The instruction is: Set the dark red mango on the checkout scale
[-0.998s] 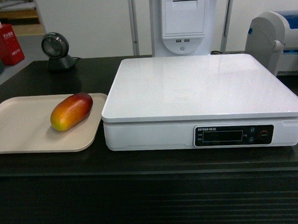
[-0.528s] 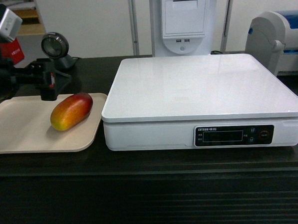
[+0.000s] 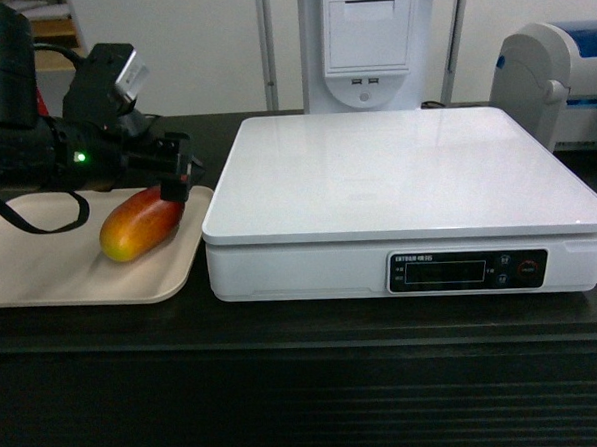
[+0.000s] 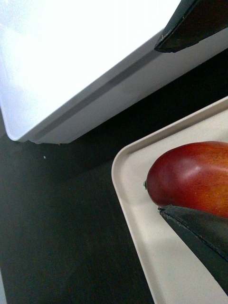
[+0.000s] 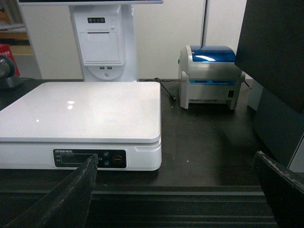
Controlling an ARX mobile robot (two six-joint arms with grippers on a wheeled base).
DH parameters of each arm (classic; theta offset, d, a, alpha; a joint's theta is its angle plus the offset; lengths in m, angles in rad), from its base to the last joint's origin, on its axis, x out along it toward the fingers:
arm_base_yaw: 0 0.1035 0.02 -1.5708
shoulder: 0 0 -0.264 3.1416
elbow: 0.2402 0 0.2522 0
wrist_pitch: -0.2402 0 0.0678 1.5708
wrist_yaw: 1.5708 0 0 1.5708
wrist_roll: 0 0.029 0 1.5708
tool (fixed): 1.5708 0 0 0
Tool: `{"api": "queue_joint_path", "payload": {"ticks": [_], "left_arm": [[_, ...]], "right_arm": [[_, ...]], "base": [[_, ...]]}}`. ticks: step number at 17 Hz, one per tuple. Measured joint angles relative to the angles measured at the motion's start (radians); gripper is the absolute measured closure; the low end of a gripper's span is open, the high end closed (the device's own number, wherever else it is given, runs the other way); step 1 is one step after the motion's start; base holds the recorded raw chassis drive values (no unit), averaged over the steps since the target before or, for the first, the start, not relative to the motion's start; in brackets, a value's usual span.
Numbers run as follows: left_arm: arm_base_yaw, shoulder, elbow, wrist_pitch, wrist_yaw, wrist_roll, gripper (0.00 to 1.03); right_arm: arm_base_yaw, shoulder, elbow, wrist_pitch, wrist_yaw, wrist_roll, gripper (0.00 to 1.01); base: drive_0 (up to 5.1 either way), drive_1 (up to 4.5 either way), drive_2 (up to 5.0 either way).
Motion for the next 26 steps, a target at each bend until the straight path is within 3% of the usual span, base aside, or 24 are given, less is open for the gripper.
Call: {"api": "queue_joint_path", "payload": {"ticks": [2,5,12,19,26], "left_arm": [[0.008,0.052,0.052,-0.024,-0.043,0.000,0.05],[0.022,0.055,0.071,-0.031,-0.048,-0.002,0.05],[0.024,0.055,0.067,-0.063,-0.026,-0.008,0.05],[0.035,0.119,0.089,-0.107,-0.044,-0.004,0.05],[0.048,0.198,0.142,-0.151,-0.038,-0.028,0.05]], "right_arm": [[0.000,0.000,0.000,0.000,0.000,0.000,0.03],[0.000,0.000,0.000,0.000,0.000,0.000,0.03],[0.000,0.000,0.000,0.000,0.000,0.000,0.03],[0.000,0.000,0.000,0.000,0.000,0.000,0.03],[0.000,0.000,0.000,0.000,0.000,0.000,0.03]], "base": [[0.0,0.00,0.0],[0.0,0.00,0.0],[0.0,0.00,0.0],[0.0,0.00,0.0],[0.0,0.00,0.0]]}}
